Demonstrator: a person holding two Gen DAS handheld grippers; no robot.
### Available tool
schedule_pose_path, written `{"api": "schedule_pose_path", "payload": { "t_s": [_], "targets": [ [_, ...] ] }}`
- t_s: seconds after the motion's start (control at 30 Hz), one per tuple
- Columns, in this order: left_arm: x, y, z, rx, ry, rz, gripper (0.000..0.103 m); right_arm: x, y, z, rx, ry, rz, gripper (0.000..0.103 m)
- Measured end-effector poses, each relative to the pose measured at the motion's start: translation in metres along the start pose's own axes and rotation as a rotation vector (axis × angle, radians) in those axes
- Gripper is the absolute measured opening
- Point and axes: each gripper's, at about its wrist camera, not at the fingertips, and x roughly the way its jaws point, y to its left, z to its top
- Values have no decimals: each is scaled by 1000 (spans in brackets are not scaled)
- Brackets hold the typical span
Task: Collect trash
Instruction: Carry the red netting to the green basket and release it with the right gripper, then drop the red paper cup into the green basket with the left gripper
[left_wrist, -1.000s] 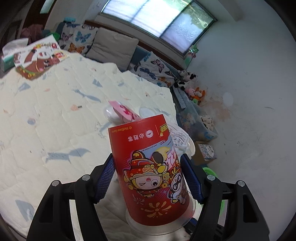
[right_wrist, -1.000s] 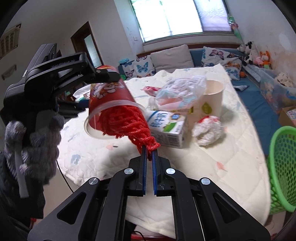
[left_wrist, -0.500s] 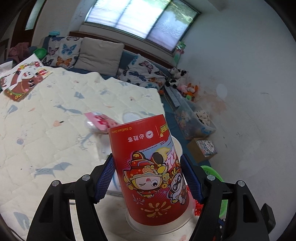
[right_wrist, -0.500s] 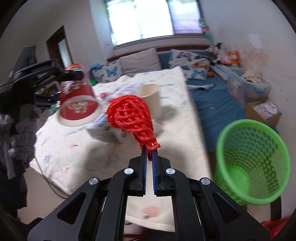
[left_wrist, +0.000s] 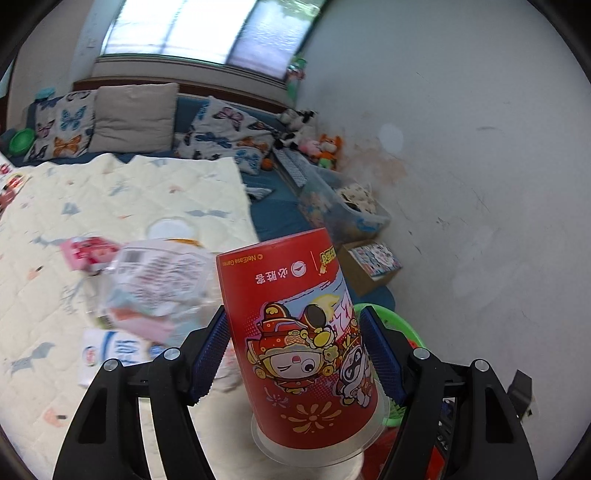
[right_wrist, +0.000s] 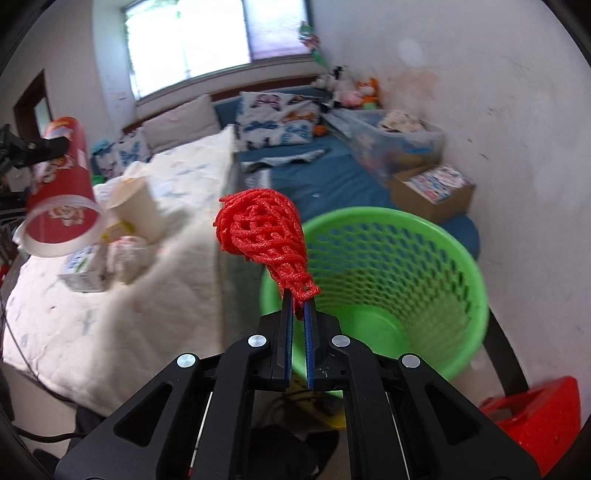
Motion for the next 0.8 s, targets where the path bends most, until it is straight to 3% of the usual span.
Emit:
{"api": "schedule_pose_path", "payload": {
  "t_s": [0.3,0.37,0.43,0.63,0.8],
  "targets": [
    [43,-63,1,112,43,-25,68,17,-54,-7,123,56,-82,10],
    [53,-77,1,146,52,-26,68,17,-62,-9,145,61,-89,24],
    [62,-88,-1,172,61,-25,68,16,-68,-10,167,53,-105,47],
    [98,-116,-12,238,122,-13,69,5,-77,-16,190,39,-92,49],
    [121,-131,-20,282,137,1,69,-12,-81,-27,194,21,-74,61]
  ]
}}
